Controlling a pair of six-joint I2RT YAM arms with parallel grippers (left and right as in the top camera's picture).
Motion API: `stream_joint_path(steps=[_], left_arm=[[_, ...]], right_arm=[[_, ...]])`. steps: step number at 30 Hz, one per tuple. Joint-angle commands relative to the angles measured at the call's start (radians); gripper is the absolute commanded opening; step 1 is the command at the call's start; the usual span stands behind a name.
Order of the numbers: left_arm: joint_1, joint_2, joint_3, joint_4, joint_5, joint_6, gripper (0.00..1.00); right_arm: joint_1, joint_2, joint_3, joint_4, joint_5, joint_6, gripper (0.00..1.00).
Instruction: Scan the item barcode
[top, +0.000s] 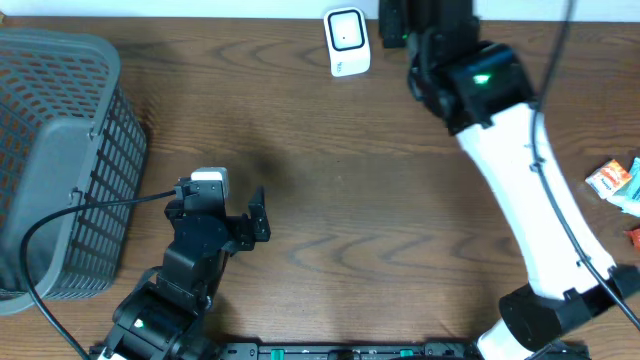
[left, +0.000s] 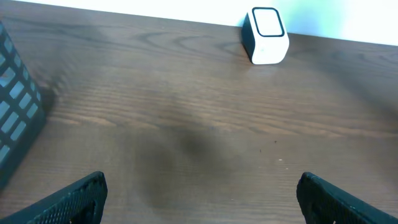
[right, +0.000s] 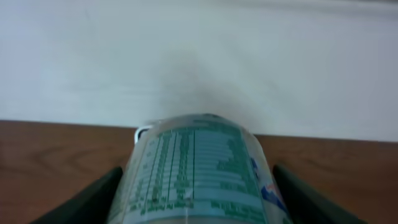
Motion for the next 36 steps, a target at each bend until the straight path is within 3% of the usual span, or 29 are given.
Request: stream_joint_path(steps=[1,12,22,36], left_arm=[[0.003,-0.001,0.002,0.003,-0.014,0.013,0.98],[0.003,-0.001,0.002,0.003,-0.014,0.013,0.98],[0.003,-0.001,0.002,-0.009,-0.014,0.013,0.98],[0.003,-0.001,0.002,-0.056,-0.014,0.013,0.98]], right_arm=[[0.009,0.005,-0.134,0.135,0.032,-0.058,0.36],[0.009,0.045,-0.476,0.731,0.032,-0.148,0.41],[0.009,0.262,-0.48,0.99,0.032,-0.26,0.51],[-0.003,0.506,-0.377,1.227,-0.033,-0.301,0.48]])
